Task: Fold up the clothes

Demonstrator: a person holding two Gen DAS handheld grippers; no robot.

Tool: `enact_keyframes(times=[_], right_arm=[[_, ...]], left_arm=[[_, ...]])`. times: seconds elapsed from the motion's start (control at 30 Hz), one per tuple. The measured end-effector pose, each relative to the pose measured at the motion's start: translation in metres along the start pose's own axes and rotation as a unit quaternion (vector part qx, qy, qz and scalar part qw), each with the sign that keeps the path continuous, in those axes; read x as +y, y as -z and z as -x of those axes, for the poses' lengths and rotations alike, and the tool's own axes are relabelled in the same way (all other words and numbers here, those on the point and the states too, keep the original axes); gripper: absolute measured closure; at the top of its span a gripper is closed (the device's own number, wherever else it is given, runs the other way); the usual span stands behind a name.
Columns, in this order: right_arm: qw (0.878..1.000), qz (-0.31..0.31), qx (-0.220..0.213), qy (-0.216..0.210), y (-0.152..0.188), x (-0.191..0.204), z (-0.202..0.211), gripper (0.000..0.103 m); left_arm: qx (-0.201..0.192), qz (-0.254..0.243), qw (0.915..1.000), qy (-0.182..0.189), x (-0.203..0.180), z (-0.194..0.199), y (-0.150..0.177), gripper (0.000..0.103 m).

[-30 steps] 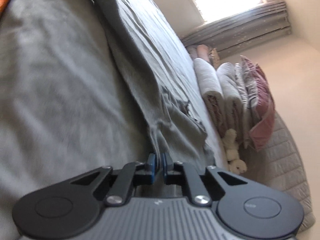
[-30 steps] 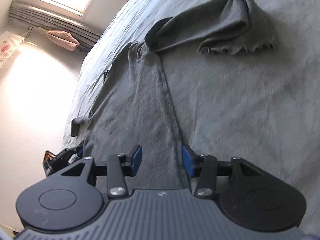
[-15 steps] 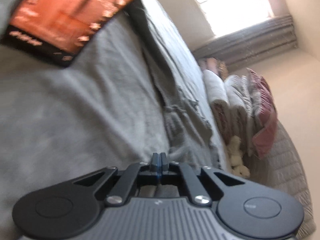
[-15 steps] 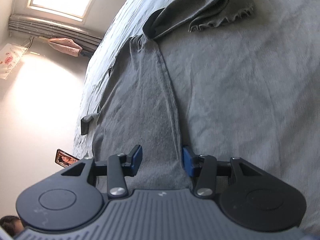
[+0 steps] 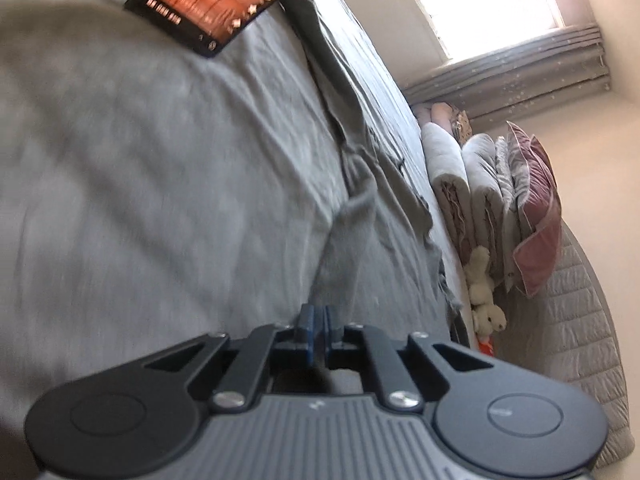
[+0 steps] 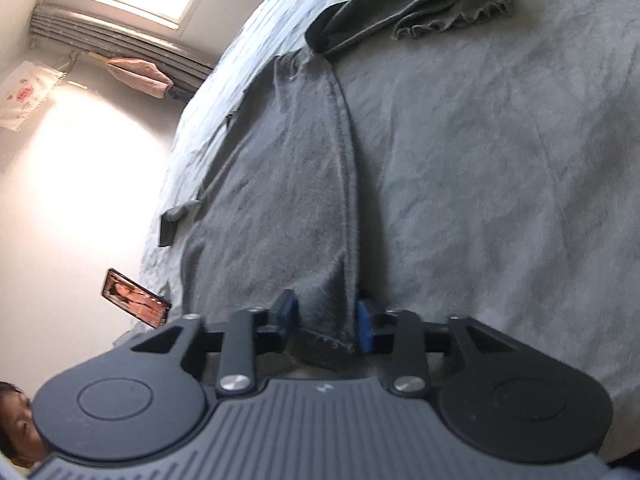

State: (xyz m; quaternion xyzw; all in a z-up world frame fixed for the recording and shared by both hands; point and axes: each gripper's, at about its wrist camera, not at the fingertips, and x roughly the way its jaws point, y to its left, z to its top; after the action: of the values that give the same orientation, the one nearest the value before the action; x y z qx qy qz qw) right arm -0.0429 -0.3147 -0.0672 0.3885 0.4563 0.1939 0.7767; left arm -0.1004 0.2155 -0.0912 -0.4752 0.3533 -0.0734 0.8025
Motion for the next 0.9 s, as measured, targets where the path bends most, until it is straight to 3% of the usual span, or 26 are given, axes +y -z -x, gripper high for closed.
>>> enact_keyframes(times=[0.17, 0.33, 0.5, 0.57, 0.63, 0.7, 0.8, 0.9], right_arm=[[1.0, -0.01, -0.012, 0.004, 0.007, 0.001, 0.002, 0.081], [0.999, -0.004, -0.03, 0.024, 0.011, 0.004, 0.011, 0.094], [0.998, 0.003, -0.057, 0.039, 0.011, 0.005, 0.026, 0.096], [0.997, 0.007, -0.059, 0.047, 0.011, 0.006, 0.027, 0.095], [0.997, 0.001, -0.055, 0.055, 0.011, 0.004, 0.025, 0.086], [0.997, -0.014, -0.051, 0.056, 0.011, -0.001, 0.024, 0.086], [0.997, -0.045, -0.052, 0.029, 0.013, -0.011, 0.027, 0.076], [0.997, -0.061, -0.054, 0.019, 0.015, -0.014, 0.026, 0.076]], left_arm=[[0.003, -0.018, 0.9997, -0.019, -0.013, 0.005, 0.012, 0.1], [-0.006, -0.025, 0.9985, -0.048, -0.024, 0.013, 0.019, 0.103], [-0.02, -0.036, 0.9964, -0.073, -0.027, 0.027, 0.022, 0.103], [-0.021, -0.028, 0.9966, -0.075, -0.022, 0.03, 0.022, 0.103], [-0.019, -0.005, 0.9973, -0.071, -0.012, 0.032, 0.021, 0.102], [-0.014, 0.019, 0.9982, -0.054, -0.004, 0.033, 0.022, 0.099], [-0.006, 0.036, 0.9987, -0.036, 0.0, 0.032, 0.025, 0.092], [0.001, 0.046, 0.9986, -0.027, 0.0, 0.026, 0.028, 0.088]])
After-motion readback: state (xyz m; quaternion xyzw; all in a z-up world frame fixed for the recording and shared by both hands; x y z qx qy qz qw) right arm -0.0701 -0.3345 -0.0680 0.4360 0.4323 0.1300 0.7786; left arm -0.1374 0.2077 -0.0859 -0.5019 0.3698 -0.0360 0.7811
